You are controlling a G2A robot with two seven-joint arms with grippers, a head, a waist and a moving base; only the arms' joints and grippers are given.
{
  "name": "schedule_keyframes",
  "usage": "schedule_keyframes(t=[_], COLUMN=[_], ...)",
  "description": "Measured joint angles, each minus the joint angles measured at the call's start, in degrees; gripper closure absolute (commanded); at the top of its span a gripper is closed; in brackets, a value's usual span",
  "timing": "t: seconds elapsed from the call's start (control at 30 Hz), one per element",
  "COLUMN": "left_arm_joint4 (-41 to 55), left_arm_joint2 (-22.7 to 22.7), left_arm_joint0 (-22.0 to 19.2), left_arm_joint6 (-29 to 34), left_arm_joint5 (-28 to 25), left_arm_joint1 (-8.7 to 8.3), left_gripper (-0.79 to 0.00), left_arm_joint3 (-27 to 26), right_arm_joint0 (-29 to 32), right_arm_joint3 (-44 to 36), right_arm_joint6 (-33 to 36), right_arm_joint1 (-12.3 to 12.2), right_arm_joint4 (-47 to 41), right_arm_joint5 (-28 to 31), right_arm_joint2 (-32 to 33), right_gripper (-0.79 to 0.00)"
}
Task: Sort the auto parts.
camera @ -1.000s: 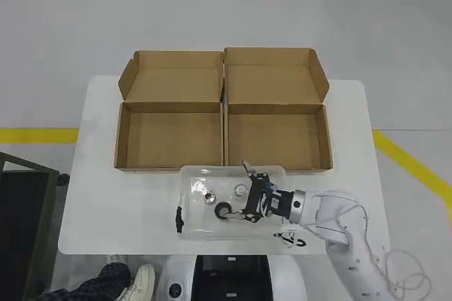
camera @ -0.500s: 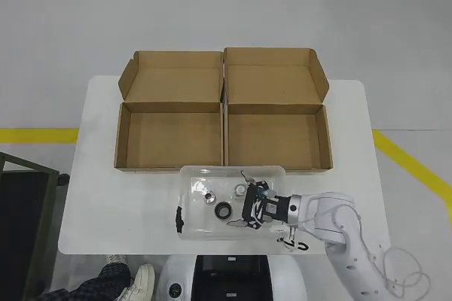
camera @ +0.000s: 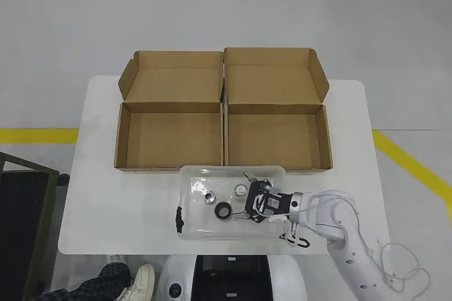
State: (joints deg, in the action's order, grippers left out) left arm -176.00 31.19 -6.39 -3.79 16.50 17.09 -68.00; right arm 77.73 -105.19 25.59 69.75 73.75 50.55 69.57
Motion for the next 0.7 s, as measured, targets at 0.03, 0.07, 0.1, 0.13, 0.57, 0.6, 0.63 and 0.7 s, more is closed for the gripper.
schedule_keyframes(t=[0.03, 0.07, 0.1, 0.13, 0.57, 0.6, 0.63, 0.7], left_arm_joint4=[0.0, 0.0, 0.0, 0.0, 0.0, 0.0, 0.0, 0.0], left_arm_joint2=[0.0, 0.0, 0.0, 0.0, 0.0, 0.0, 0.0, 0.0], left_arm_joint0=[0.0, 0.0, 0.0, 0.0, 0.0, 0.0, 0.0, 0.0], left_arm_joint6=[0.0, 0.0, 0.0, 0.0, 0.0, 0.0, 0.0, 0.0], left_arm_joint5=[0.0, 0.0, 0.0, 0.0, 0.0, 0.0, 0.0, 0.0], left_arm_joint1=[0.00, 0.00, 0.00, 0.00, 0.00, 0.00, 0.00, 0.00], left_gripper=[-0.785, -0.785, -0.785, -0.785, -0.785, -0.785, -0.785, -0.785], left_arm_joint3=[0.0, 0.0, 0.0, 0.0, 0.0, 0.0, 0.0, 0.0], right_arm_joint0=[-0.1, -0.2, -0.2, -0.3, -0.9, -0.9, -1.0, -1.0], right_arm_joint3=[0.2, 0.5, 0.7, 0.8, 2.3, 2.3, 2.3, 2.3], right_arm_joint6=[-0.1, -0.3, -0.4, -0.4, -0.5, -0.5, -0.6, -0.8], right_arm_joint1=[-0.1, -0.1, -0.2, -0.2, -0.8, -0.8, -0.9, -1.0], right_arm_joint4=[0.0, 0.0, 0.0, 0.0, 0.6, 0.6, 0.5, 0.4], right_arm_joint5=[-0.1, -0.3, -0.5, -0.6, -3.4, -3.4, -3.5, -3.6], right_arm_joint2=[0.0, 0.0, -0.1, -0.2, -1.1, -1.2, -1.2, -1.2], right_gripper=[-0.526, -0.489, -0.468, -0.425, -0.274, -0.225, -0.132, 0.000])
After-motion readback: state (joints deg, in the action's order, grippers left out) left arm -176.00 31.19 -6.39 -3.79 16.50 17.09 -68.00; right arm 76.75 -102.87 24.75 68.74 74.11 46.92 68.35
